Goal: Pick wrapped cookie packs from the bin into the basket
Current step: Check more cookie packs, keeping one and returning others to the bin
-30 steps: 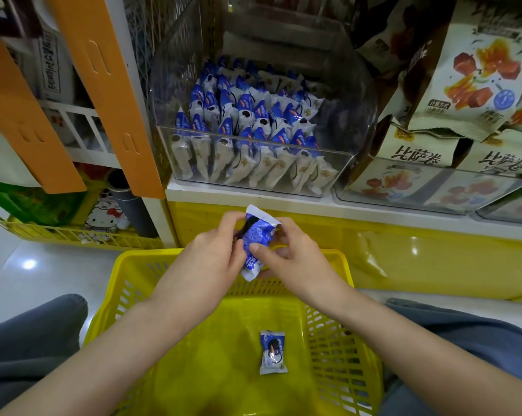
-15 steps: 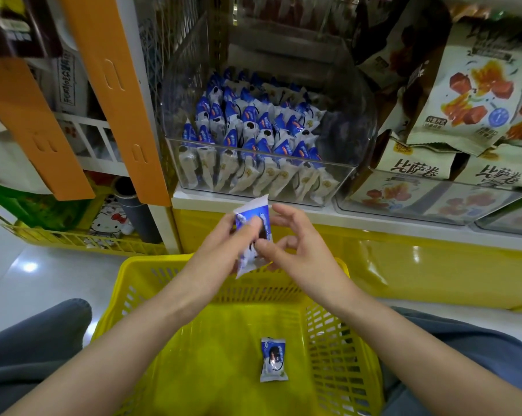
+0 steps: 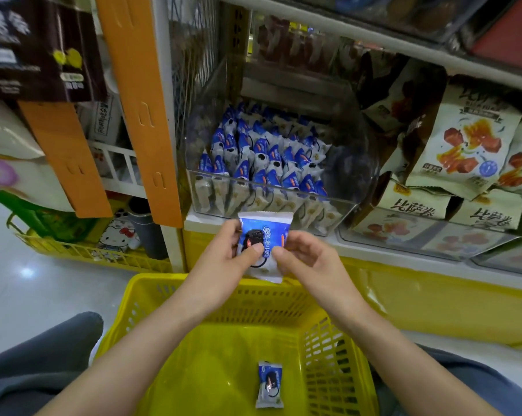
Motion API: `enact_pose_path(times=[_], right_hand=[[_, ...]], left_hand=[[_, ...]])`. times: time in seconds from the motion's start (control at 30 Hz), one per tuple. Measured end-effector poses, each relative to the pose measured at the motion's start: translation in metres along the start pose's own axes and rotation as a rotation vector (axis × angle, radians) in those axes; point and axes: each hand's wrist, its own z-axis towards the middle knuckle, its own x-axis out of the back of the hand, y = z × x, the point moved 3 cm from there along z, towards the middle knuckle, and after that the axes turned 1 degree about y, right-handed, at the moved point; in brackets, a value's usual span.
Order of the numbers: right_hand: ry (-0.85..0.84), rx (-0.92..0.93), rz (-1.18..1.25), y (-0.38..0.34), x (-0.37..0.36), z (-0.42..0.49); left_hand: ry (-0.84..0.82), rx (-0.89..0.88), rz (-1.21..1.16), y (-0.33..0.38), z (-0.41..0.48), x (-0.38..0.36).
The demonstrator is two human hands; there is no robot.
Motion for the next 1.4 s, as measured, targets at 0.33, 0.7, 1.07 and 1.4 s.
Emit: enact_pose_path(times=[0.33,0.7,1.07,1.4], right_hand=[[0.256,0.324,-0.195,-0.069,0.04,0.034],[0.213,0.119,-1.433,-0.103,0.064,0.134],[0.173,-0.275,-1.69,-0.103,0.042,0.156],[0.175,-0.273,-1.507,-0.079,0.055,0.171]], left_hand=[[0.145,-0.435,0.579,0.051,0.016,0.018],[0.213,-0.515,1.169,0.048,0.052,0.032],[0.218,-0.532,1.082,0.05,0.05,0.035],[0.198,-0.525,1.046,0.049,0.05,0.035]])
